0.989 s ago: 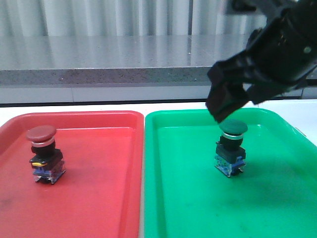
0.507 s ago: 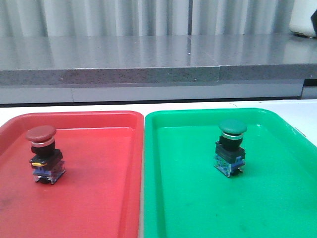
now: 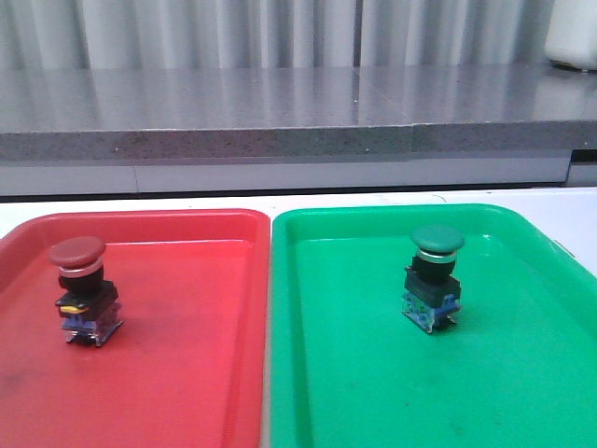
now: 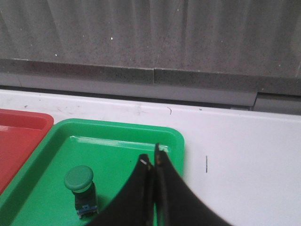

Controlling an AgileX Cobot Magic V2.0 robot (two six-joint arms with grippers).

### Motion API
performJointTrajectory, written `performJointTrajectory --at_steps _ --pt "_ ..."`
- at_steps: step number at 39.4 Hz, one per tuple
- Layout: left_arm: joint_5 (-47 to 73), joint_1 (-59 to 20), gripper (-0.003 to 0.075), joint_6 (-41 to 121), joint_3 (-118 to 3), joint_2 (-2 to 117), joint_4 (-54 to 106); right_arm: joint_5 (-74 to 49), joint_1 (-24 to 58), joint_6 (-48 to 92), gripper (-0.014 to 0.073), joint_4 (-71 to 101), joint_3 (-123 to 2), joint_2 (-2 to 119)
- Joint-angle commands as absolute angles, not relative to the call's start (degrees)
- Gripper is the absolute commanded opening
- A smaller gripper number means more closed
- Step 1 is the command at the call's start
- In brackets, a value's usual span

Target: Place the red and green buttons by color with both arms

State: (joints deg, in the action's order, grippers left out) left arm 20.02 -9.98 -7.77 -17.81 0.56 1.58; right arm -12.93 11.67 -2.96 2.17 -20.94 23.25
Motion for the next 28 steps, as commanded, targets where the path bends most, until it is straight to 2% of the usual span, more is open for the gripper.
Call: performJointTrajectory --at_steps 1,9,28 --pt "15.2 -10.1 -0.0020 -8.2 -19.4 1.2 2.0 -8.0 11.2 -2.8 -0.0124 1.5 -19.9 17.3" --pt "15.2 -10.1 -0.0020 -8.2 -19.4 1.2 2.0 -7.1 11.2 -2.8 -0.0124 1.5 -18.5 9.8" --pt "15.2 -10.1 -0.0020 -8.2 -19.4 1.2 2.0 -7.1 11.2 -2.8 -0.0124 1.5 -18.5 9.6"
